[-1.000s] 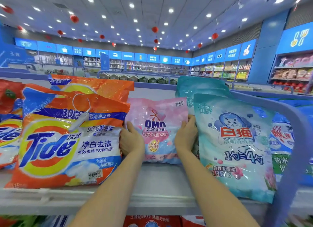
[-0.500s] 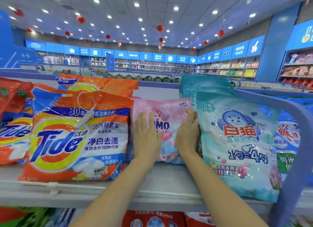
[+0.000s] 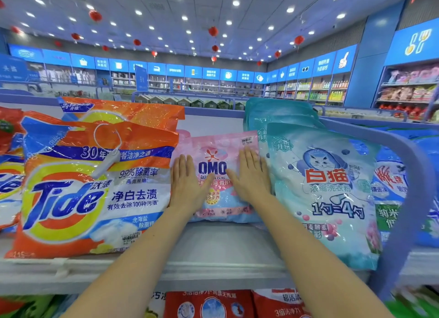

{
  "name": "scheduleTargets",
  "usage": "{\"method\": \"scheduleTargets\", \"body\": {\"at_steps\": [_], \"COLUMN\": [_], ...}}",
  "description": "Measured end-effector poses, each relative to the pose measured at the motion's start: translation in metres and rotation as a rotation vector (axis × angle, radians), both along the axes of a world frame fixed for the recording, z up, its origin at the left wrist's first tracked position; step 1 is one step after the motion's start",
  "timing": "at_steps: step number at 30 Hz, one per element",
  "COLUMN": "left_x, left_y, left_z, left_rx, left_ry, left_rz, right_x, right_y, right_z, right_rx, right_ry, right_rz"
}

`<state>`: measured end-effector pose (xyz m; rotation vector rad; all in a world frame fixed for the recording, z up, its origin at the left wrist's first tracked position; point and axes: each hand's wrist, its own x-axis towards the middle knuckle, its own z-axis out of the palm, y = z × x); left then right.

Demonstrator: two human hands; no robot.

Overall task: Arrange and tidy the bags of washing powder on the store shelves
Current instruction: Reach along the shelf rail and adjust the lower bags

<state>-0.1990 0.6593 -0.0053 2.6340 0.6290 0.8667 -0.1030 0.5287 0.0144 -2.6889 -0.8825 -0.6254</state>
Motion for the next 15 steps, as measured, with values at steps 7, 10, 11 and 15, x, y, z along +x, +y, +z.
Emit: {"method": "scheduleTargets", "body": {"at_steps": [7,10,11,15], "left_x": [-0.016,-0.037,-0.046,-0.072], "left_y": [-0.032,-0.052,-0.058,-0.065], "left_z": [0.016,0.018,0.017,0.005], "left_rx": [-0.003,-0.099,-0.131,-0.282], "left_ry": [-0.311,-0.469,-0.509,-0.575], "left_rz": [-0.33,-0.42,-0.439,-0.521], "right_x": [-0.064,-0.099,-0.109,-0.144], "right_y": [-0.035,-0.079,-0.096,-0.175], "right_z": [0.01,0.009,0.008,-0.005], "right_rx": [0.548,0.648,0.663,0.77], "right_ry": [0.032,-0.078,-0.108,-0.108], "right_rz": [0.339,0.379,0.377,0.276]}}
